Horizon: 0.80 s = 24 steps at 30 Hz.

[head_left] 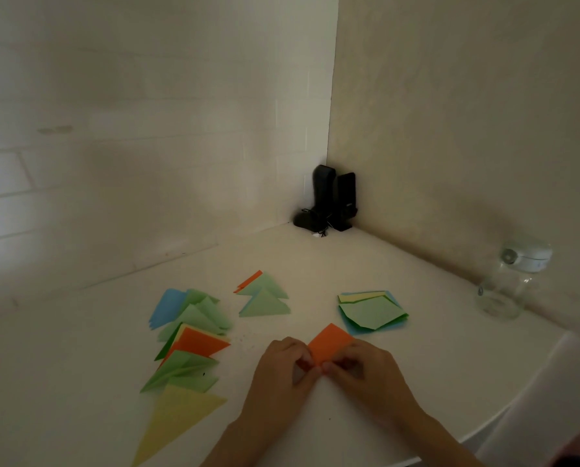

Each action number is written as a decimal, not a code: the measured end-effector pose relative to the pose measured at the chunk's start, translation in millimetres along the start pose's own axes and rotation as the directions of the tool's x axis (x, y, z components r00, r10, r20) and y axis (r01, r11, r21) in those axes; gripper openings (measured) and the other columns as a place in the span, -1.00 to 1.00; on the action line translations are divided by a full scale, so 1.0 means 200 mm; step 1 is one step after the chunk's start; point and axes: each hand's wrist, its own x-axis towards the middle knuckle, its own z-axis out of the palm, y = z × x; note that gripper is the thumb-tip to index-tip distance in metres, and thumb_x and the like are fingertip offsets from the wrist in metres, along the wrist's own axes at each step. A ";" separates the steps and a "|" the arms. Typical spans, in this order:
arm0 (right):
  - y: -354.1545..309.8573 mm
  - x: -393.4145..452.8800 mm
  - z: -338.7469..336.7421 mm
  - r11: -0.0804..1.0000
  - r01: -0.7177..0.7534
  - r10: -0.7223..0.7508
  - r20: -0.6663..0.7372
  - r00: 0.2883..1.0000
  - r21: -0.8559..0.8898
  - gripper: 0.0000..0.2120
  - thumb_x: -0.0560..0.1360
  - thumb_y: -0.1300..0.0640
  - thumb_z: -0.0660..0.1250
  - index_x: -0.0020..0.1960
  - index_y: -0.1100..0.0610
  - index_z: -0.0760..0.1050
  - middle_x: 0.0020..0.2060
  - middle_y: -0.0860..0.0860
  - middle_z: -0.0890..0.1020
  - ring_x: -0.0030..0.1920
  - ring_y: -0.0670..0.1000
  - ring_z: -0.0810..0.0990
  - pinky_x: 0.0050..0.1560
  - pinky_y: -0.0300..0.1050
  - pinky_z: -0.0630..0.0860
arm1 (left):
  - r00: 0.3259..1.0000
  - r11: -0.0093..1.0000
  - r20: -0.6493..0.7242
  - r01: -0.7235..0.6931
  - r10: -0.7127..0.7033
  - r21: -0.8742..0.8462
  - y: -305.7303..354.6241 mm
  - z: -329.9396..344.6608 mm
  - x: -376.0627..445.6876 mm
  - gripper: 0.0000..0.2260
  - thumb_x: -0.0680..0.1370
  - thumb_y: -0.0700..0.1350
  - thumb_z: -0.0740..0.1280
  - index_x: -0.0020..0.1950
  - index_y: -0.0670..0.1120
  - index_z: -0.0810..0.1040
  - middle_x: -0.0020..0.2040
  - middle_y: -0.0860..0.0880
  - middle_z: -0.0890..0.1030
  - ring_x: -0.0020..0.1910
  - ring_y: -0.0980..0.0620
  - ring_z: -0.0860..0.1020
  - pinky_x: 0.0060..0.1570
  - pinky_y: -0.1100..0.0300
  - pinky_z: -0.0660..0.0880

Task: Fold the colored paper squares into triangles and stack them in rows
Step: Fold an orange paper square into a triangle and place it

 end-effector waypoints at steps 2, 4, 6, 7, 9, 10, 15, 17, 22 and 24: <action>-0.01 0.00 0.01 0.999 -0.052 0.052 -0.003 0.999 -0.013 -0.80 0.31 -0.16 0.42 -0.25 -0.04 0.60 -0.31 -0.18 0.58 -0.22 -0.19 0.53 -0.24 -0.35 0.42 | 1.000 1.000 -0.007 0.024 -0.024 -0.020 0.00 0.01 0.01 -0.85 0.37 0.12 0.34 -0.26 0.08 0.47 -0.20 0.18 0.50 -0.14 0.17 0.45 -0.13 0.38 0.35; -0.03 0.00 0.01 0.996 -0.088 0.088 0.012 0.996 -0.023 -0.90 0.32 -0.08 0.47 -0.25 -0.10 0.59 -0.31 -0.22 0.56 -0.18 -0.22 0.52 -0.24 -0.40 0.40 | 0.998 0.997 -0.015 0.060 -0.060 -0.038 0.00 0.01 0.01 -0.85 0.33 0.15 0.35 -0.27 0.11 0.47 -0.21 0.18 0.50 -0.15 0.16 0.46 -0.14 0.41 0.33; -0.03 0.00 0.01 0.993 -0.116 0.117 0.021 0.993 -0.029 -0.89 0.30 -0.09 0.49 -0.24 -0.18 0.56 -0.31 -0.26 0.54 -0.14 -0.27 0.50 -0.23 -0.44 0.38 | 0.994 0.993 -0.027 0.103 -0.105 -0.050 0.01 0.02 0.02 -0.85 0.28 0.16 0.35 -0.28 0.16 0.44 -0.21 0.18 0.50 -0.15 0.17 0.46 -0.14 0.43 0.33; -0.04 0.01 0.02 0.990 -0.137 0.137 0.023 0.990 -0.024 -0.86 0.29 -0.10 0.49 -0.22 -0.23 0.54 -0.30 -0.27 0.55 -0.13 -0.28 0.49 -0.22 -0.45 0.38 | 0.992 0.991 -0.023 0.122 -0.123 -0.049 0.01 0.02 0.02 -0.85 0.26 0.15 0.36 -0.30 0.18 0.42 -0.21 0.18 0.50 -0.16 0.18 0.46 -0.14 0.43 0.33; -0.05 0.02 0.02 0.984 -0.180 0.180 0.049 0.982 -0.009 -0.75 0.28 -0.12 0.51 -0.18 -0.31 0.46 -0.24 -0.24 0.57 -0.14 -0.27 0.49 -0.22 -0.47 0.38 | 0.988 0.987 -0.006 0.151 -0.152 -0.056 0.01 0.02 0.04 -0.82 0.24 0.11 0.38 -0.30 0.22 0.38 -0.22 0.17 0.50 -0.18 0.19 0.46 -0.15 0.43 0.33; -0.06 0.04 0.01 0.980 -0.200 0.201 0.076 0.977 -0.010 -0.71 0.27 -0.12 0.51 -0.16 -0.33 0.42 -0.22 -0.22 0.58 -0.19 -0.23 0.51 -0.23 -0.48 0.37 | 0.986 0.983 0.008 0.169 -0.168 -0.066 0.01 0.02 0.05 -0.80 0.22 0.09 0.38 -0.30 0.22 0.37 -0.22 0.16 0.50 -0.18 0.20 0.46 -0.15 0.44 0.33; -0.04 0.09 -0.03 0.973 -0.229 0.226 0.200 0.953 -0.012 -0.73 0.28 -0.02 0.51 -0.13 -0.26 0.50 -0.23 -0.14 0.61 -0.28 -0.17 0.50 -0.24 -0.43 0.38 | 0.961 0.962 0.103 0.264 -0.256 -0.066 0.02 -0.02 0.08 -0.84 0.27 -0.12 0.46 -0.19 0.04 0.57 -0.13 0.10 0.59 -0.18 0.20 0.47 -0.17 0.50 0.31; -0.03 0.09 -0.04 0.973 -0.230 0.220 0.214 0.952 0.024 -0.70 0.28 0.07 0.50 -0.17 -0.28 0.49 -0.22 -0.14 0.62 -0.27 -0.17 0.52 -0.21 -0.42 0.40 | 0.955 0.959 0.119 0.279 -0.271 -0.052 0.02 -0.04 0.08 -0.81 0.31 -0.21 0.45 -0.16 0.03 0.60 -0.11 0.13 0.59 -0.17 0.23 0.47 -0.17 0.53 0.29; -0.01 0.07 -0.09 0.977 -0.201 0.170 0.303 0.938 0.075 -0.71 0.39 0.23 0.41 -0.03 -0.14 0.54 -0.12 -0.17 0.60 -0.18 -0.23 0.52 -0.13 -0.50 0.38 | 0.944 0.957 0.185 0.286 -0.271 -0.057 0.00 -0.06 0.08 -0.72 0.37 -0.28 0.37 -0.11 0.12 0.59 -0.08 0.21 0.57 -0.05 0.23 0.50 -0.07 0.52 0.35; -0.02 0.05 -0.11 0.985 -0.162 0.132 0.321 0.938 0.067 -0.75 0.46 0.18 0.36 0.06 -0.12 0.54 -0.10 -0.22 0.55 -0.13 -0.27 0.51 -0.11 -0.54 0.35 | 0.946 0.963 0.228 0.256 -0.231 -0.088 -0.02 -0.09 0.07 -0.66 0.38 -0.32 0.33 -0.04 0.11 0.58 -0.03 0.21 0.56 0.00 0.24 0.49 0.00 0.45 0.36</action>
